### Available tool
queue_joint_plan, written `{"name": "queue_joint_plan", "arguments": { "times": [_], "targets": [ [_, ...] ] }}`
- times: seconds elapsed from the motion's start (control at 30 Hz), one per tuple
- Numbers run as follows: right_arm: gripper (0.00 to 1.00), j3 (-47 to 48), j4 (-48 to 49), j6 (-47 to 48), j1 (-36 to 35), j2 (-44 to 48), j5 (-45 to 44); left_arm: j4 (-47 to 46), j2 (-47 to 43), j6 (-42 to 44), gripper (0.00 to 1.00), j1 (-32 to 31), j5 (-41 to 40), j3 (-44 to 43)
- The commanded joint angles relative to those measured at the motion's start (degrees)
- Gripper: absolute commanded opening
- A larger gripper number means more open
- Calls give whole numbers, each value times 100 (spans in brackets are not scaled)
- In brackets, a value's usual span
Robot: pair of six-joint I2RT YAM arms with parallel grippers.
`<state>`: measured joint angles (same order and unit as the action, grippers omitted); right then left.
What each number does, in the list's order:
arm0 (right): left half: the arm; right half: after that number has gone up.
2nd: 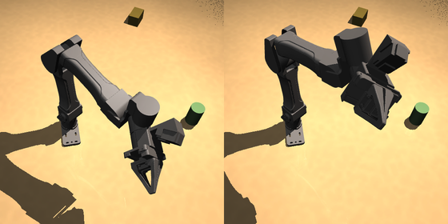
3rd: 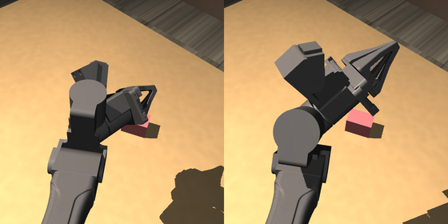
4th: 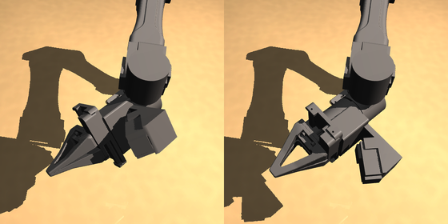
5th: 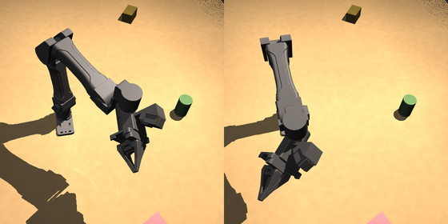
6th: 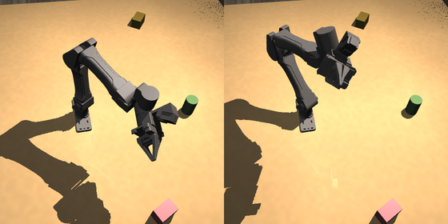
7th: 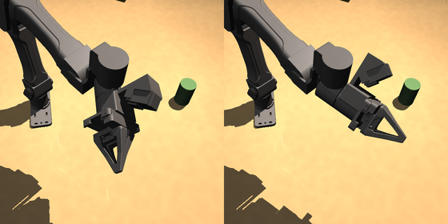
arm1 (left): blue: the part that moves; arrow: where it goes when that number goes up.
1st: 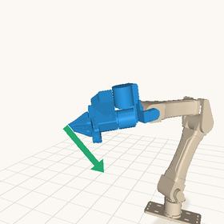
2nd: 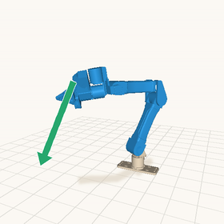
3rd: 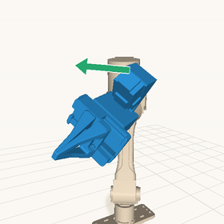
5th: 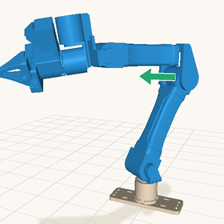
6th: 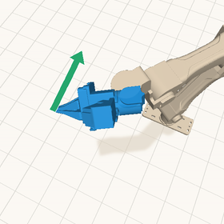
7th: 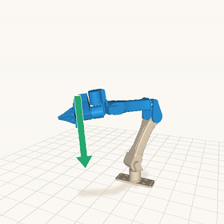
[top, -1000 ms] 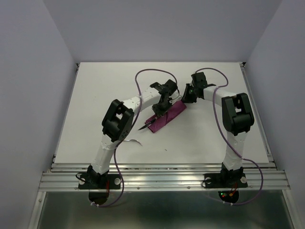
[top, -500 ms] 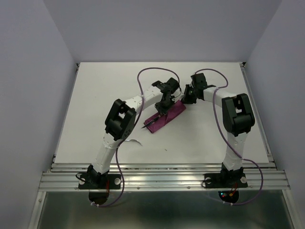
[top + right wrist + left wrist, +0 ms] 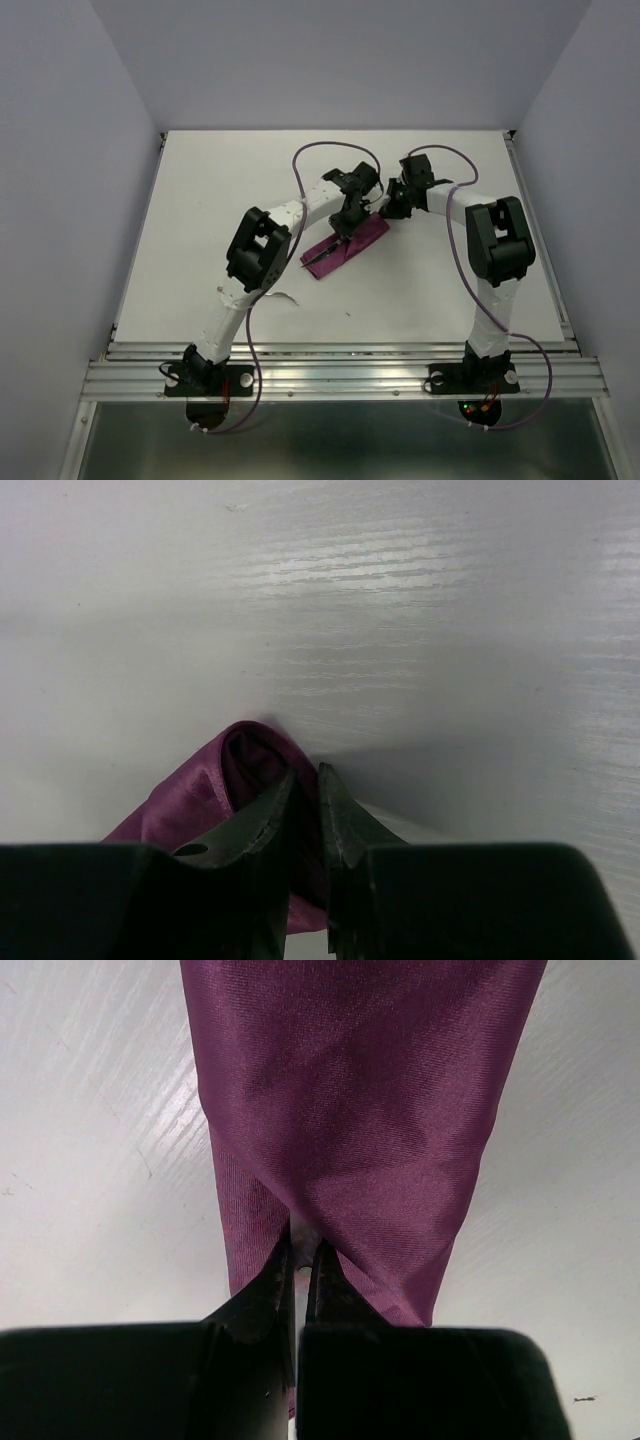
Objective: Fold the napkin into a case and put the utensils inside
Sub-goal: Stuff the knife into the folded napkin.
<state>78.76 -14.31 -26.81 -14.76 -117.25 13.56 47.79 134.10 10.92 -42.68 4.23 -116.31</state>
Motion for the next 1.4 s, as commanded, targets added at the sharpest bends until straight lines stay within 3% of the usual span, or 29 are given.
{"name": "queue_joint_plan", "arguments": {
  "times": [0.0,0.37,1.37],
  "targets": [
    [20,-133,-81,53,-106,141,-20,11,-42,103,0,14,60,-357],
    [20,-151,-90,62,-106,150,-29,55,107,174,0,40,-19,-673],
    [20,-212,-46,70,-106,159,-73,-121,-16,165,0,110,-361,-560]
  ]
}}
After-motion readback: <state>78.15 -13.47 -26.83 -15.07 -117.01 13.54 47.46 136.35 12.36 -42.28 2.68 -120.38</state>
